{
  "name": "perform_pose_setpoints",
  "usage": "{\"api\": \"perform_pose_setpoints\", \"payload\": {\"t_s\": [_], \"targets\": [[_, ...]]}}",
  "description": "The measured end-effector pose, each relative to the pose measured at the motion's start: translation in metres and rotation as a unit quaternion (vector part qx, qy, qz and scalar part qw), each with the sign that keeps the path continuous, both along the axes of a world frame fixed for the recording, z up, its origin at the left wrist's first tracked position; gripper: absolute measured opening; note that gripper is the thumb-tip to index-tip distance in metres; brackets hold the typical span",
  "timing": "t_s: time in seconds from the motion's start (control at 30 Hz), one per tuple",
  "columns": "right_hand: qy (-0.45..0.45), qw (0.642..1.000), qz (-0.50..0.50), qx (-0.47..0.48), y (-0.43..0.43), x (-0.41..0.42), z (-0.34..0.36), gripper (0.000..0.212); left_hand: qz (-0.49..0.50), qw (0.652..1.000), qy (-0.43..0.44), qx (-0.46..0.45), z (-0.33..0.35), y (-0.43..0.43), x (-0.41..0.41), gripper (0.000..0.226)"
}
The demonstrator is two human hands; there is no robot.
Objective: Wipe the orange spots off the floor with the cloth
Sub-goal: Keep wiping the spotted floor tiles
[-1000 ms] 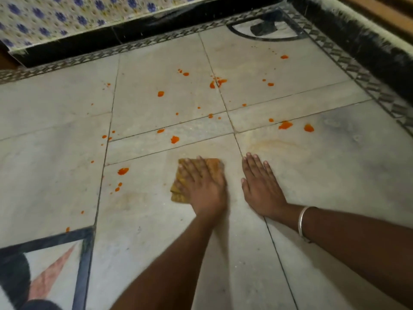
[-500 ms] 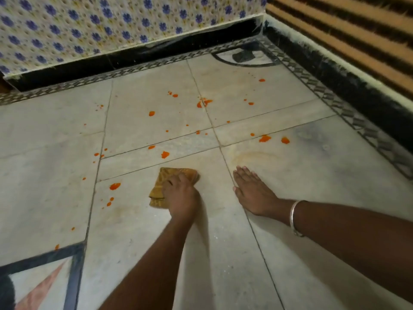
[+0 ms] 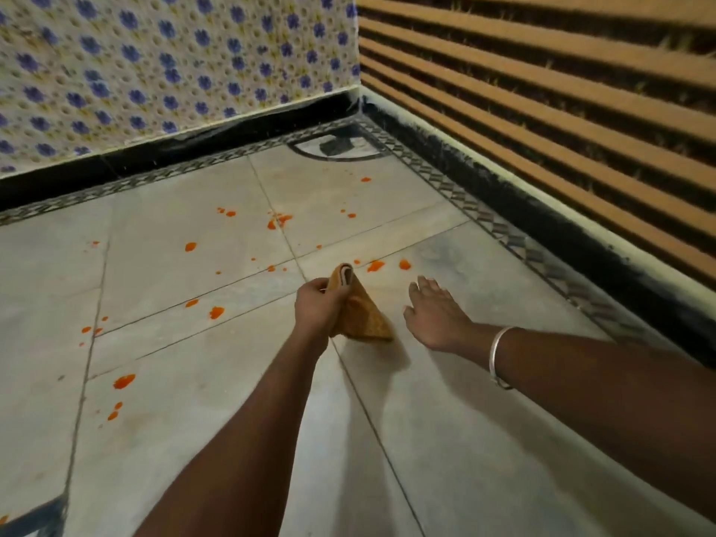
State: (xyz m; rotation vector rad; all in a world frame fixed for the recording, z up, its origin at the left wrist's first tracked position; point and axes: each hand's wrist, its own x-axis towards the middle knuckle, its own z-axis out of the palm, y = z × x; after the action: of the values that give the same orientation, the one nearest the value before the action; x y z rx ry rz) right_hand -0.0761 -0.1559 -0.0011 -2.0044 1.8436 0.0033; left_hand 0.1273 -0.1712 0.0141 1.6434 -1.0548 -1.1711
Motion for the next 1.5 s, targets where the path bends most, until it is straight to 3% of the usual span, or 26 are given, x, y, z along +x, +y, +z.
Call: {"api": "perform_pose_setpoints", "payload": {"t_s": [0.13,0.27,0.3,0.37,0.4,0.47,0.53,0.6,0.67,0.7,0.77,0.87,0.97,1.07,1.17,1.3,1.37,1.43,1.5], "targets": [[0.015,0.999,-0.047,0.006,-0.004,-0.025,-0.007,0.063,-0.035,0.996,0.076,0.029,-0.003,-0.021,-0.044,0.012],[0.002,0.998,-0.064,0.012,-0.019,-0.032,-0.024,0.063,-0.043,0.990,0.129,0.044,-0.026,-0.052,-0.051,0.031],[-0.005,0.997,-0.071,0.011,-0.021,-0.032,-0.028,0.062,-0.025,0.995,0.090,0.038,-0.035,-0.058,-0.048,0.037],[-0.012,0.997,-0.075,0.007,-0.019,-0.034,-0.043,0.061,0.028,0.995,-0.098,0.020,-0.052,-0.062,-0.042,0.051],[-0.008,0.998,-0.070,0.003,-0.018,-0.036,-0.052,0.061,0.036,0.978,-0.205,-0.011,-0.060,-0.063,-0.042,0.054],[0.012,0.998,-0.056,-0.017,-0.016,-0.039,-0.069,0.062,-0.029,0.936,-0.333,-0.109,-0.073,-0.066,-0.045,0.056],[0.036,0.997,-0.048,-0.047,-0.017,-0.041,-0.084,0.065,-0.179,0.876,-0.419,-0.161,-0.089,-0.069,-0.055,0.065],[0.049,0.994,-0.061,-0.078,-0.024,-0.043,-0.094,0.066,-0.301,0.791,-0.507,-0.163,-0.108,-0.074,-0.069,0.070],[0.057,0.988,-0.075,-0.121,-0.031,-0.042,-0.103,0.072,-0.347,0.723,-0.568,-0.187,-0.119,-0.085,-0.075,0.070],[0.065,0.985,-0.070,-0.141,-0.033,-0.041,-0.107,0.075,-0.346,0.715,-0.575,-0.196,-0.119,-0.091,-0.074,0.070],[0.083,0.982,-0.042,-0.164,-0.038,-0.036,-0.116,0.075,-0.310,0.750,-0.560,-0.165,-0.120,-0.102,-0.060,0.069],[0.092,0.979,-0.033,-0.179,-0.044,-0.030,-0.120,0.073,-0.170,0.816,-0.548,-0.071,-0.123,-0.088,-0.034,0.066],[0.063,0.978,-0.078,-0.183,-0.056,-0.025,-0.120,0.073,-0.099,0.810,-0.578,0.001,-0.120,-0.046,-0.050,0.067],[0.057,0.975,-0.108,-0.185,-0.062,-0.021,-0.125,0.071,-0.194,0.804,-0.561,-0.038,-0.118,-0.053,-0.082,0.071],[0.060,0.973,-0.115,-0.192,-0.066,-0.018,-0.128,0.071,-0.285,0.771,-0.556,-0.125,-0.120,-0.101,-0.073,0.074],[0.058,0.972,-0.119,-0.195,-0.061,-0.023,-0.129,0.072,-0.138,0.827,-0.544,-0.024,-0.127,-0.106,-0.048,0.070],[0.036,0.969,-0.139,-0.203,-0.062,-0.027,-0.127,0.073,-0.121,0.828,-0.548,-0.003,-0.126,-0.076,-0.064,0.073],[-0.003,0.959,-0.180,-0.219,-0.064,-0.033,-0.124,0.073,-0.221,0.804,-0.548,-0.061,-0.123,-0.052,-0.092,0.073],[-0.029,0.946,-0.210,-0.244,-0.065,-0.034,-0.121,0.071,-0.348,0.751,-0.540,-0.152,-0.121,-0.056,-0.114,0.071]]}}
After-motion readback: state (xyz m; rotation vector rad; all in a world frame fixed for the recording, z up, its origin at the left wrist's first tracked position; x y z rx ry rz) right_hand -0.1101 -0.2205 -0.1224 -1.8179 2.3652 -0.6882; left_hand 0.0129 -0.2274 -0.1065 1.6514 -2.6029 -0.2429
